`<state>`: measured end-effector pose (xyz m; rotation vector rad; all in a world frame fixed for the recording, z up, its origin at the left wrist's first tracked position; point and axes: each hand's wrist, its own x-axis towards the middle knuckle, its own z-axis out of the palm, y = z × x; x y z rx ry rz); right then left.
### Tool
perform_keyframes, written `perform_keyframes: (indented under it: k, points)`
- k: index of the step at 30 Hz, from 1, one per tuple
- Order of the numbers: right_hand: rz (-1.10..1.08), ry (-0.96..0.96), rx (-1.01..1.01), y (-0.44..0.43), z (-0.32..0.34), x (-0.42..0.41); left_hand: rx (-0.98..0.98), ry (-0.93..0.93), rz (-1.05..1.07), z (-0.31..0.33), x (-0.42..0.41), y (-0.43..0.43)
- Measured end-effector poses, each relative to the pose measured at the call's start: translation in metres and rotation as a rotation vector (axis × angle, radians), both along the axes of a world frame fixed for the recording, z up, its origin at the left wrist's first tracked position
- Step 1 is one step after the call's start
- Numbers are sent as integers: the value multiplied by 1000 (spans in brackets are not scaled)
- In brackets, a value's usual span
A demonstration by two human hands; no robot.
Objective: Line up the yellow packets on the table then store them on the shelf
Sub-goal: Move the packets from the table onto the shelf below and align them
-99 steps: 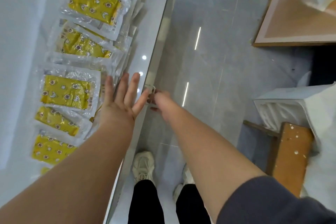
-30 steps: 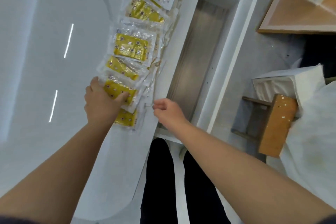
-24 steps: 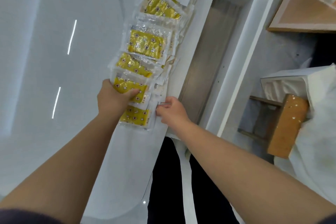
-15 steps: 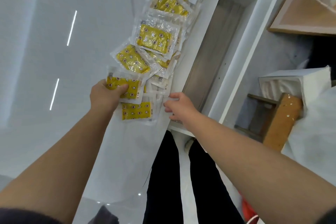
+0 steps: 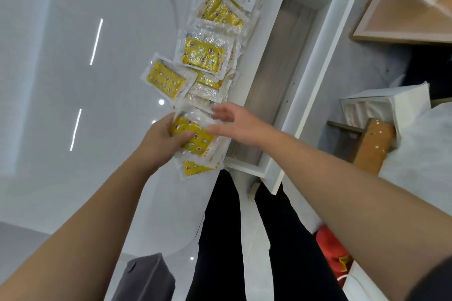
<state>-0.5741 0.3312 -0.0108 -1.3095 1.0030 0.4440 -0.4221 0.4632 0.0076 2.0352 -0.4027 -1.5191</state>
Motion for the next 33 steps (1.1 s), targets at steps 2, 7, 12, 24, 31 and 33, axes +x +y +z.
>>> perform_keyframes:
  k: [2, 7, 12, 24, 31, 33]
  points:
    - [228, 30, -60, -9, -3, 4, -22, 59, -134, -5, -5, -8]
    - [477, 174, -96, -13, -10, -3, 52, 162, 122, -25, -22, -9]
    - [358, 279, -56, -11, -22, -32, 453, -412, -54, -61, -36, 35]
    - [-5, 246, 45, -10, -31, -44, 173, -981, -879, -80, -57, 54]
    - [-67, 239, 64, -10, -32, -42, 172, -907, -1086, -82, -43, 34]
    - [-107, 236, 75, -12, -31, -44, 110, -900, -1128, -81, -27, 26]
